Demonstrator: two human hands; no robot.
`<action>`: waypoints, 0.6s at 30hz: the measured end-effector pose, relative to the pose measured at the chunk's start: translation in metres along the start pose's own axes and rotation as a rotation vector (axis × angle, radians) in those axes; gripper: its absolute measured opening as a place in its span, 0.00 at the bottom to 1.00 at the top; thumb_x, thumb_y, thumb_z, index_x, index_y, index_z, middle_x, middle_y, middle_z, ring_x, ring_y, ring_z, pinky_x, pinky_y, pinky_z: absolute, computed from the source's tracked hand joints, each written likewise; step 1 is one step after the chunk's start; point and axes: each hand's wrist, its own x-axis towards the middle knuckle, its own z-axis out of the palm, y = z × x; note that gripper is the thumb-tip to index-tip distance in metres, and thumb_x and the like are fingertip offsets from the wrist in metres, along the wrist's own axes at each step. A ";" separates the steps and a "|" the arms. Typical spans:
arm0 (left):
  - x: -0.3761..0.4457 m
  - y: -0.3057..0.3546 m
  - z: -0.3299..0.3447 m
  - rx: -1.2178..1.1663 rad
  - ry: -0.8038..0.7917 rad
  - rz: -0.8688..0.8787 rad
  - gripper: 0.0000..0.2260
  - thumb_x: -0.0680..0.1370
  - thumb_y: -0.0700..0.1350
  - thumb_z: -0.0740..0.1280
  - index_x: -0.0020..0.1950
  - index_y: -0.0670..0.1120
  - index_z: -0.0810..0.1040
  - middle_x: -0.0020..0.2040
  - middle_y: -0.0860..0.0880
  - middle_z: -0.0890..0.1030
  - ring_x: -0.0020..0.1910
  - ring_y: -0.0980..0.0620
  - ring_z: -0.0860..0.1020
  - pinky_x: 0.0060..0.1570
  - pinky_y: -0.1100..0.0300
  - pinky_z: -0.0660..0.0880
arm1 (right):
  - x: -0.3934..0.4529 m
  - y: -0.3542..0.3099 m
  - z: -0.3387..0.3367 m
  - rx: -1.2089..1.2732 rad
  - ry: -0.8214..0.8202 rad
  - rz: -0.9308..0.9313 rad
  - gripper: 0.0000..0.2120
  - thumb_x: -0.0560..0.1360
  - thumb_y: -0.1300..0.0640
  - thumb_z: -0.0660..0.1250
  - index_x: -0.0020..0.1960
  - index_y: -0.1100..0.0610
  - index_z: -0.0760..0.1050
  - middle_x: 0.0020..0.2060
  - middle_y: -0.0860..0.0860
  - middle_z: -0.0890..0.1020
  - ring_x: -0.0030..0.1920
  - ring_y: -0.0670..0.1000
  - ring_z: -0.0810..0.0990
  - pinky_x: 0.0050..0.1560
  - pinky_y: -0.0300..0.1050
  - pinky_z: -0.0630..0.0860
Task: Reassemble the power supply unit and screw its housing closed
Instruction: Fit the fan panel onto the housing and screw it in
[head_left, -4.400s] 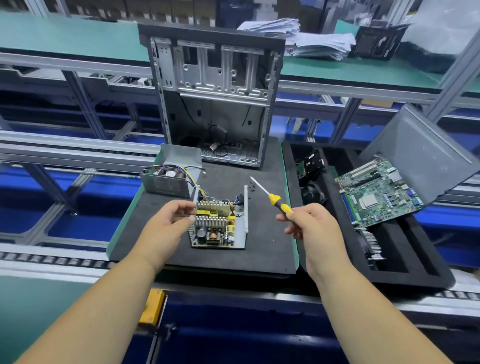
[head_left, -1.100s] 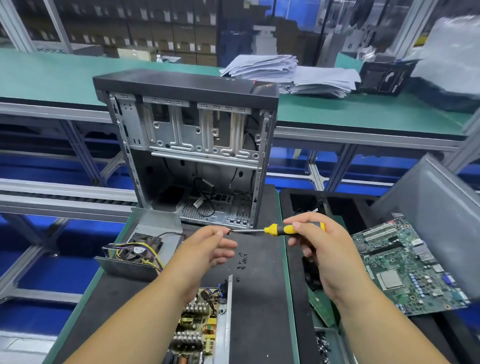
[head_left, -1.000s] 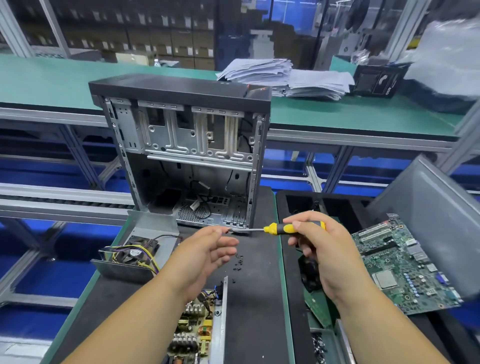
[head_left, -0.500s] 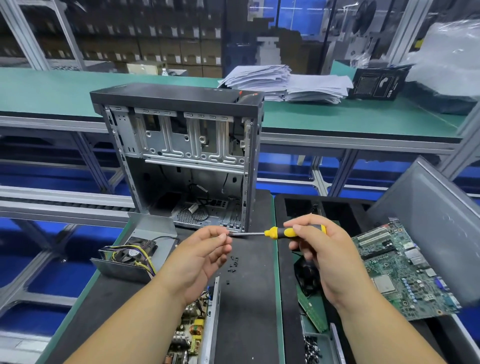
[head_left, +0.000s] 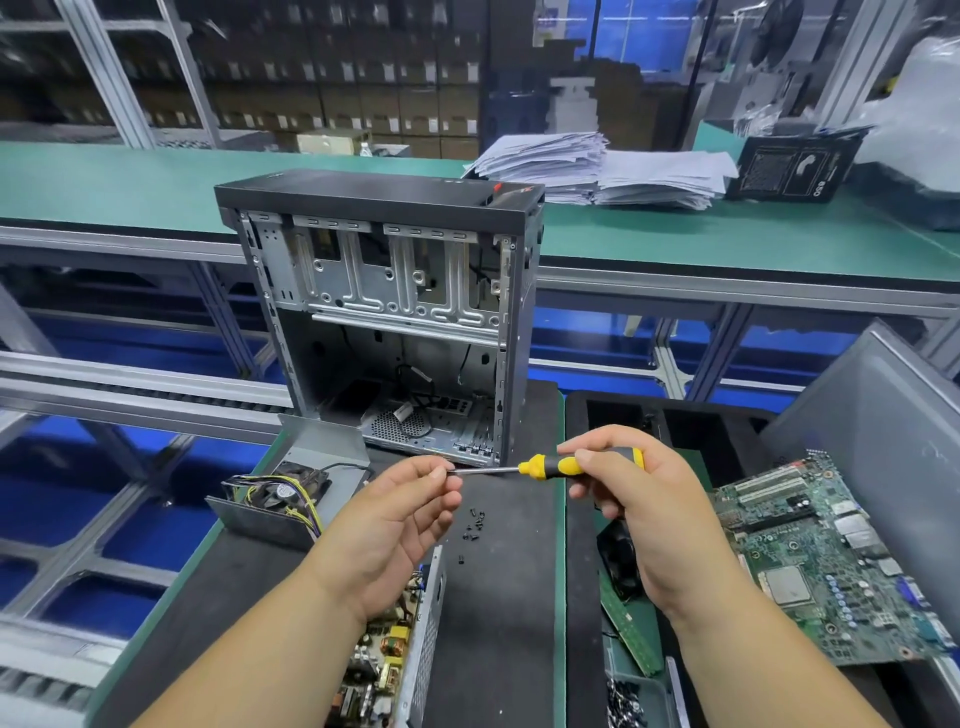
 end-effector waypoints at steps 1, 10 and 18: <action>-0.001 0.000 0.001 0.021 0.002 0.013 0.08 0.71 0.42 0.70 0.49 0.44 0.79 0.40 0.48 0.82 0.37 0.56 0.81 0.36 0.65 0.79 | 0.000 0.000 -0.001 0.001 -0.005 -0.001 0.08 0.75 0.64 0.67 0.42 0.54 0.83 0.34 0.50 0.83 0.32 0.44 0.77 0.30 0.33 0.68; -0.014 -0.007 -0.004 0.478 0.095 0.264 0.04 0.78 0.33 0.66 0.49 0.39 0.80 0.41 0.42 0.85 0.42 0.50 0.84 0.42 0.65 0.79 | 0.003 0.023 0.001 0.049 -0.004 0.117 0.06 0.77 0.63 0.66 0.43 0.56 0.79 0.32 0.51 0.83 0.30 0.47 0.76 0.32 0.37 0.71; -0.030 -0.005 -0.025 0.670 0.065 0.292 0.13 0.79 0.41 0.67 0.62 0.51 0.77 0.55 0.53 0.84 0.55 0.57 0.82 0.51 0.69 0.75 | 0.004 0.041 0.022 0.158 -0.106 0.158 0.03 0.68 0.55 0.68 0.38 0.52 0.81 0.32 0.56 0.81 0.32 0.48 0.75 0.32 0.35 0.73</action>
